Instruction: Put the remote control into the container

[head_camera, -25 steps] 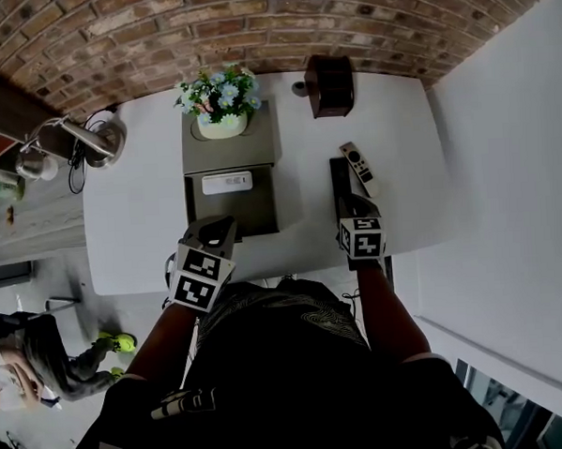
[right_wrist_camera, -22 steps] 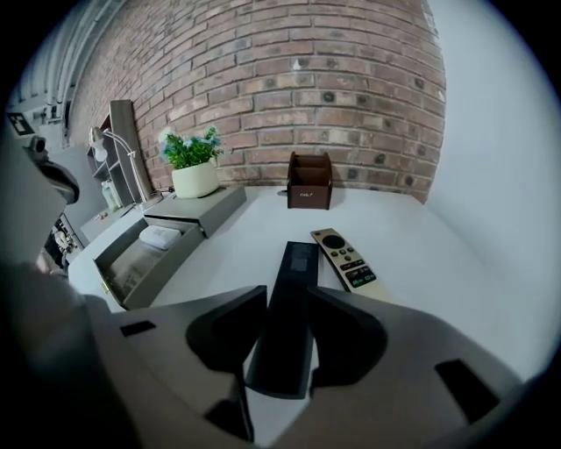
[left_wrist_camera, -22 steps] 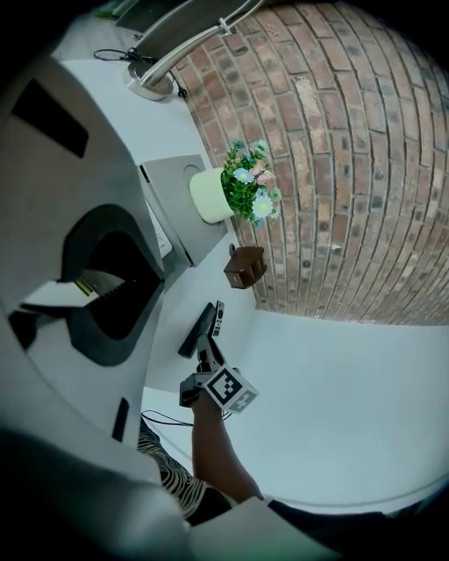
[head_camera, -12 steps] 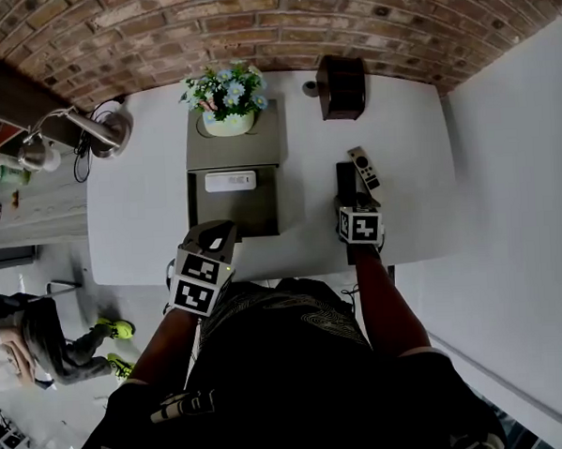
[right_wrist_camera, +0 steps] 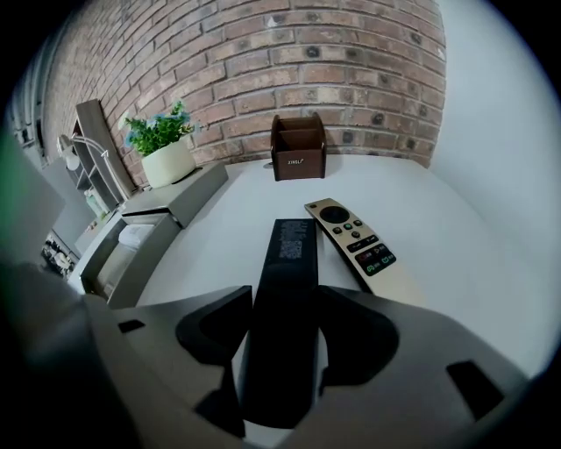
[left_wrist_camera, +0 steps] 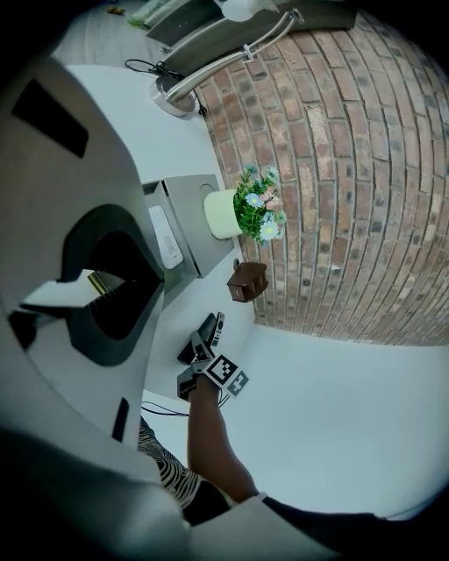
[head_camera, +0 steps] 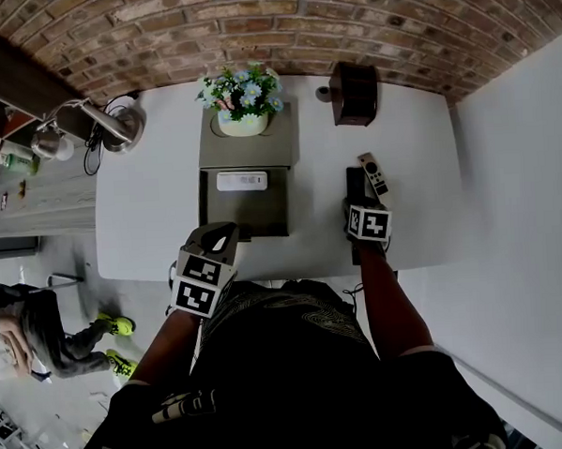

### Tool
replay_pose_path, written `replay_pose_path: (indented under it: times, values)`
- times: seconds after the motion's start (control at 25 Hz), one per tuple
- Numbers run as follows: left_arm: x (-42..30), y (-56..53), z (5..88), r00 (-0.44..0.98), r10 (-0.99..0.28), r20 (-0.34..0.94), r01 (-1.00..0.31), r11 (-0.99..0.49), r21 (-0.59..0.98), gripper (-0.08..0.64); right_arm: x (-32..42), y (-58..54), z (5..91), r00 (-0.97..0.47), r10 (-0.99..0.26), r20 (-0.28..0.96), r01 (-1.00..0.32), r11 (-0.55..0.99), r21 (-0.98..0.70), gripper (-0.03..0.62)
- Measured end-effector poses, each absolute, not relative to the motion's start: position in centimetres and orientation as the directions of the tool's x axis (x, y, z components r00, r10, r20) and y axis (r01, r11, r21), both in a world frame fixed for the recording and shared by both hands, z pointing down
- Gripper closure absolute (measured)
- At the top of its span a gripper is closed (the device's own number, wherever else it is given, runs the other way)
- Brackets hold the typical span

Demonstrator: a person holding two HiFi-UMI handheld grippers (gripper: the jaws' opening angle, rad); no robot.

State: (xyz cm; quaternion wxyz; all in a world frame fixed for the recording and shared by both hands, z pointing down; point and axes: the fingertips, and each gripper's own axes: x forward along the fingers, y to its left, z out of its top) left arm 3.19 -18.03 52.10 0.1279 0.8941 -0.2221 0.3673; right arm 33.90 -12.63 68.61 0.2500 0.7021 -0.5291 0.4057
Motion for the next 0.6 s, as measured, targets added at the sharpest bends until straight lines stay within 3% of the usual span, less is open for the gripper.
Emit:
replay_pose_path:
  times: [0.28, 0.6]
  values:
    - [1.7, -18.6, 51.3, 0.654, -0.311, 0.690, -0.505, -0.858, 0.093, 0.555, 33.9, -12.4, 67.9, 0.102, -0.576, 0.811, -0.912, -0.379, -0.155, 0.360]
    - [0.3, -19.3, 50.8, 0.675, -0.299, 0.674, -0.499, -0.859, 0.119, 0.555, 31.5, -11.9, 64.3, 0.079, -0.659, 0.748, -0.929, -0.320, -0.184, 0.360]
